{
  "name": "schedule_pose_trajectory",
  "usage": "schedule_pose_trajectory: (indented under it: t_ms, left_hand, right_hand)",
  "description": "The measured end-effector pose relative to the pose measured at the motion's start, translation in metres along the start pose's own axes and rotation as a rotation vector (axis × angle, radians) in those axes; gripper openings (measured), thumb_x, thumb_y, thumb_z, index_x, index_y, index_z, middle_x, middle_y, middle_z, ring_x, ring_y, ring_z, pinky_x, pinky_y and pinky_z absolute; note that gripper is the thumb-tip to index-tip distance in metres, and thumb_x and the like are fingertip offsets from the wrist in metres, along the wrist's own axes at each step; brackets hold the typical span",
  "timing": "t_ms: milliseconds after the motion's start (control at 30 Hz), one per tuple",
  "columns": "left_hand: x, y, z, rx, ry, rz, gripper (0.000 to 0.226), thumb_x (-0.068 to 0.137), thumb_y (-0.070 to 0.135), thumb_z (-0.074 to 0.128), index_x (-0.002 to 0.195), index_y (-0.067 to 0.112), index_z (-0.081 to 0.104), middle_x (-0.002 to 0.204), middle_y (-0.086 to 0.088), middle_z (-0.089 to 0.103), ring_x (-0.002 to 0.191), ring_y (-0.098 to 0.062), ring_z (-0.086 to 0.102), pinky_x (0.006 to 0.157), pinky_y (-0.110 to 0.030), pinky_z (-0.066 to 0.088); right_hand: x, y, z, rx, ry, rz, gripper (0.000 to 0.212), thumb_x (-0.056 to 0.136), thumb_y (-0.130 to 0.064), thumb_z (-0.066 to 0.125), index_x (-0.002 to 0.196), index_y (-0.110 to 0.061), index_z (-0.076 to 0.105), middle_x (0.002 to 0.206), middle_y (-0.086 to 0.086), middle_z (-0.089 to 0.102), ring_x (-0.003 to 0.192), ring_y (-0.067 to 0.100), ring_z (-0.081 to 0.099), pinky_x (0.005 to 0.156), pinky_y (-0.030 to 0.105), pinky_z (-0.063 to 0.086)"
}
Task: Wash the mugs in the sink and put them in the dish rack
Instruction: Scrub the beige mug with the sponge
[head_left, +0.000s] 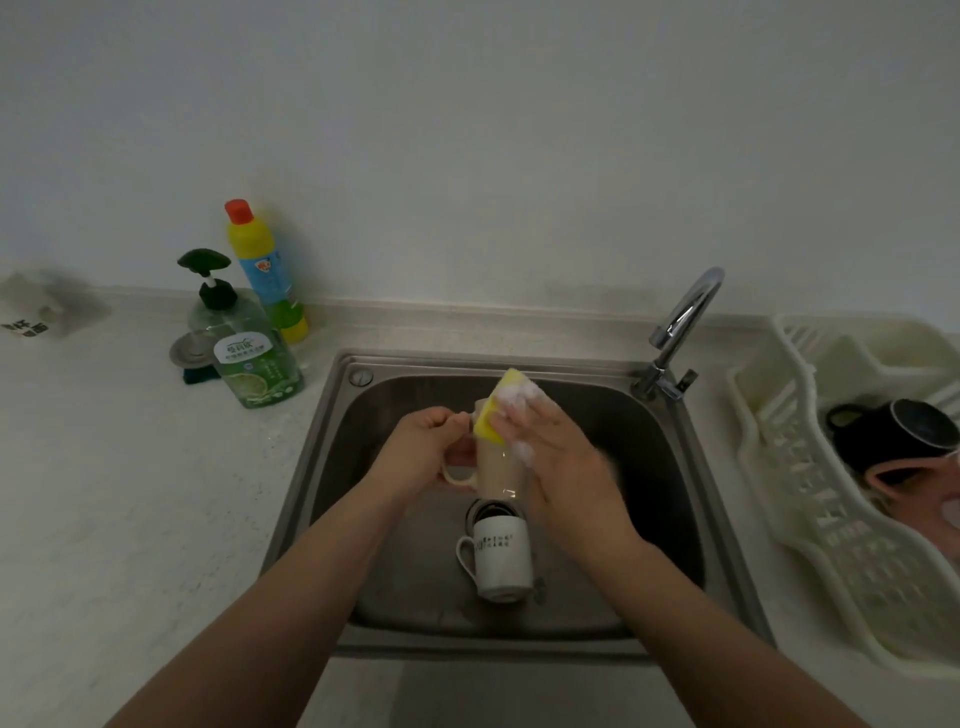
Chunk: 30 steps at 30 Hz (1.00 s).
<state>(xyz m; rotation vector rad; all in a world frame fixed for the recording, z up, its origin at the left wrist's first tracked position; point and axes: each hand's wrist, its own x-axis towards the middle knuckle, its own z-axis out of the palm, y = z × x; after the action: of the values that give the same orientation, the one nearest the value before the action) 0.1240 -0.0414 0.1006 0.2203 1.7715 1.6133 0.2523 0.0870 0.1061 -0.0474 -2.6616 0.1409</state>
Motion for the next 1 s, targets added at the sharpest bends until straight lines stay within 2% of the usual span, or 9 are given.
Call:
schedule_pose_trajectory:
  t_ms: [100, 167, 267, 367, 433, 533, 733, 867, 1000]
  left_hand:
    - [0.004, 0.004, -0.005, 0.131, 0.074, 0.048, 0.023, 0.099, 0.018, 0.054, 0.083, 0.006, 0.062, 0.087, -0.015, 0.071, 0.081, -0.026, 0.071, 0.075, -0.056, 0.059]
    - [0.005, 0.006, -0.008, 0.265, 0.103, 0.086, 0.023, 0.097, 0.020, 0.056, 0.077, 0.010, 0.062, 0.085, -0.014, 0.070, 0.084, -0.030, 0.071, 0.074, -0.056, 0.059]
    - [0.001, 0.005, -0.004, 0.330, 0.134, 0.086, 0.026, 0.094, 0.022, 0.059, 0.071, 0.010, 0.057, 0.080, -0.017, 0.064, 0.079, -0.032, 0.066, 0.064, -0.054, 0.060]
    - [-0.001, 0.004, -0.005, 0.351, 0.157, 0.084, 0.026, 0.097, 0.020, 0.056, 0.074, 0.008, 0.056, 0.080, -0.013, 0.062, 0.076, -0.024, 0.064, 0.055, -0.035, 0.060]
    - [-0.001, 0.003, -0.004, 0.360, 0.156, 0.094, 0.025, 0.099, 0.020, 0.054, 0.081, 0.003, 0.058, 0.083, -0.012, 0.063, 0.076, -0.020, 0.064, 0.050, -0.025, 0.056]
    - [0.000, 0.002, 0.000, 0.305, 0.159, 0.082, 0.025, 0.098, 0.020, 0.055, 0.081, 0.001, 0.059, 0.082, -0.015, 0.065, 0.079, -0.025, 0.067, 0.060, -0.044, 0.062]
    - [0.003, -0.003, -0.006, 0.183, 0.128, 0.025, 0.023, 0.098, 0.016, 0.055, 0.077, 0.008, 0.056, 0.086, -0.016, 0.065, 0.084, -0.029, 0.068, 0.069, -0.058, 0.059]
    - [0.003, -0.003, 0.000, 0.031, 0.084, -0.019, 0.019, 0.101, 0.015, 0.050, 0.094, 0.001, 0.060, 0.095, -0.019, 0.070, 0.085, -0.025, 0.071, 0.065, -0.048, 0.061]
    - [0.006, -0.006, -0.009, -0.032, 0.040, -0.036, 0.023, 0.103, 0.018, 0.047, 0.090, 0.008, 0.063, 0.099, -0.019, 0.072, 0.090, -0.030, 0.072, 0.066, -0.045, 0.059]
  right_hand:
    - [-0.030, -0.014, 0.005, -0.140, -0.164, -0.176, 0.092, 0.040, -0.025, 0.094, 0.125, -0.014, 0.063, 0.134, 0.005, 0.059, 0.134, 0.022, 0.032, 0.117, 0.038, 0.021]
    - [-0.025, -0.010, 0.015, -0.137, -0.200, -0.137, 0.096, 0.041, -0.022, 0.093, 0.130, -0.012, 0.059, 0.136, 0.007, 0.057, 0.141, 0.023, 0.025, 0.119, 0.036, 0.016]
    - [0.003, -0.007, 0.023, -0.135, -0.187, -0.024, 0.082, 0.051, -0.010, 0.086, 0.128, -0.009, 0.060, 0.137, 0.010, 0.056, 0.137, 0.023, 0.036, 0.118, 0.036, 0.016]
    - [-0.024, -0.019, 0.024, -0.099, -0.176, -0.198, 0.060, 0.063, -0.016, 0.066, 0.122, -0.013, 0.066, 0.131, 0.006, 0.061, 0.130, 0.021, 0.048, 0.118, 0.031, 0.003]
    - [-0.026, -0.017, 0.023, -0.148, -0.221, -0.229, 0.066, 0.059, -0.019, 0.068, 0.124, -0.015, 0.065, 0.132, 0.004, 0.060, 0.132, 0.019, 0.045, 0.119, 0.033, 0.007]
    - [0.004, -0.007, 0.029, -0.207, -0.231, -0.023, 0.084, 0.059, -0.017, 0.082, 0.136, -0.010, 0.051, 0.141, 0.009, 0.052, 0.137, 0.024, 0.035, 0.118, 0.039, 0.023]
    - [-0.040, -0.015, 0.026, 0.030, -0.149, -0.107, 0.081, 0.062, -0.013, 0.076, 0.137, -0.015, 0.044, 0.140, 0.005, 0.054, 0.139, 0.017, 0.026, 0.120, 0.033, 0.011]
    - [-0.019, 0.000, 0.029, 0.306, -0.020, 0.296, 0.084, 0.077, 0.005, 0.072, 0.147, -0.022, 0.035, 0.156, -0.007, 0.025, 0.145, 0.014, 0.021, 0.115, 0.032, 0.022]
    - [-0.057, -0.006, 0.021, 0.494, -0.024, 0.213, 0.079, 0.085, 0.011, 0.053, 0.146, -0.033, 0.030, 0.155, -0.028, 0.016, 0.144, 0.001, 0.021, 0.117, 0.022, 0.020]
